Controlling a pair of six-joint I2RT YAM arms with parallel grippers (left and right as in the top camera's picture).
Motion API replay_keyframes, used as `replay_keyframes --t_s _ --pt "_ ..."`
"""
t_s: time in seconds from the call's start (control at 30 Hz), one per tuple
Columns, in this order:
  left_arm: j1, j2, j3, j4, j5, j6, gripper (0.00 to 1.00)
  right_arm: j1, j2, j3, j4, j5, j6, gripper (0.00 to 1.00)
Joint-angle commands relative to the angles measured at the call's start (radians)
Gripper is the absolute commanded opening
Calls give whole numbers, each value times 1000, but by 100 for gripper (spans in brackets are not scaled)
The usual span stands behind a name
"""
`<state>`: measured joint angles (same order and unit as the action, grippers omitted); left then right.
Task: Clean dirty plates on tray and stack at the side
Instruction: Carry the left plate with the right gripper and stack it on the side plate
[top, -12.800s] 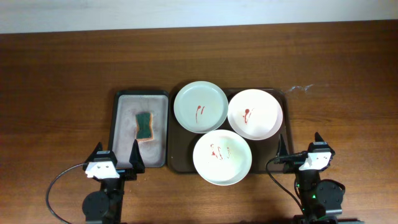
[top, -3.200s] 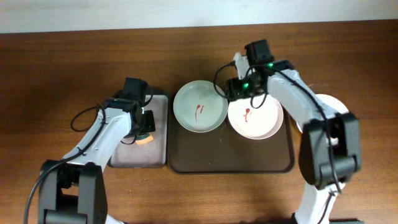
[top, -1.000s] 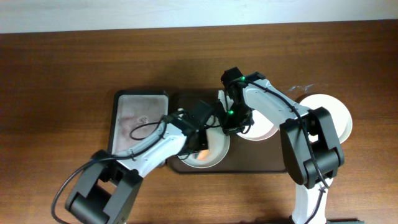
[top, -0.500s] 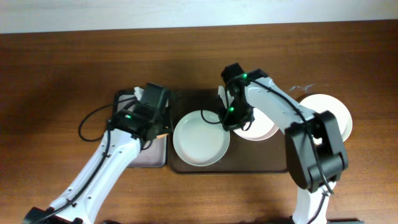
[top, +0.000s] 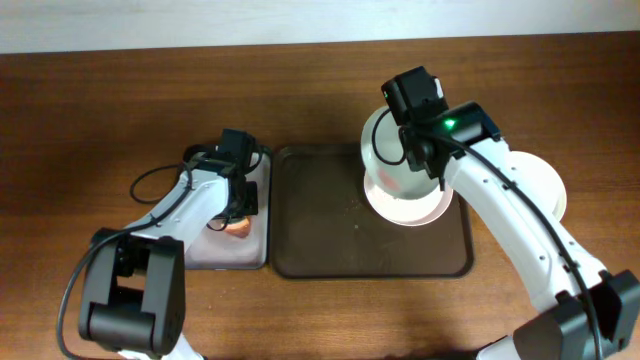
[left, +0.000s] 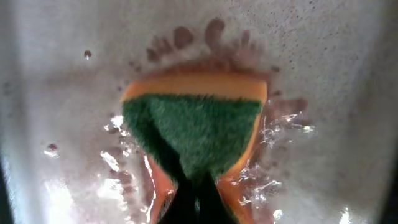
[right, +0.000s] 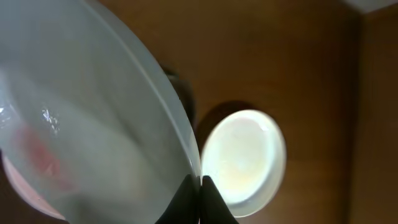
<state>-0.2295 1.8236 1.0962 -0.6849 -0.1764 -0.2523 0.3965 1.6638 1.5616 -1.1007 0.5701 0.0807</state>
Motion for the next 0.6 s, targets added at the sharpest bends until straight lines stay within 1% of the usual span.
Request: replay_keyframes --t_s 0.0,0.07,0.1,0.13,0.27,0.37,0.5,0.57 --pt "3 71 -6 11 -8 31 0 69 -27 17 8 164 6 4" --pt "3 65 0 -6 -7 31 0 119 -27 17 8 266 6 4" --pt "3 29 28 -55 -7 31 0 185 -27 17 16 456 44 4" --pt "3 -40 40 -60 -4 30 0 199 -27 17 15 536 95 4" --pt "3 -94 40 -61 -4 30 0 174 -27 17 13 537 196 4" --pt "3 -90 34 -65 5 30 0 96 -27 17 -10 475 278 4" --pt "3 -90 8 -59 27 10 0 -100 -27 17 -27 241 303 4" --pt "3 -90 -15 -48 26 6 0 -241 -27 17 -37 72 303 4"
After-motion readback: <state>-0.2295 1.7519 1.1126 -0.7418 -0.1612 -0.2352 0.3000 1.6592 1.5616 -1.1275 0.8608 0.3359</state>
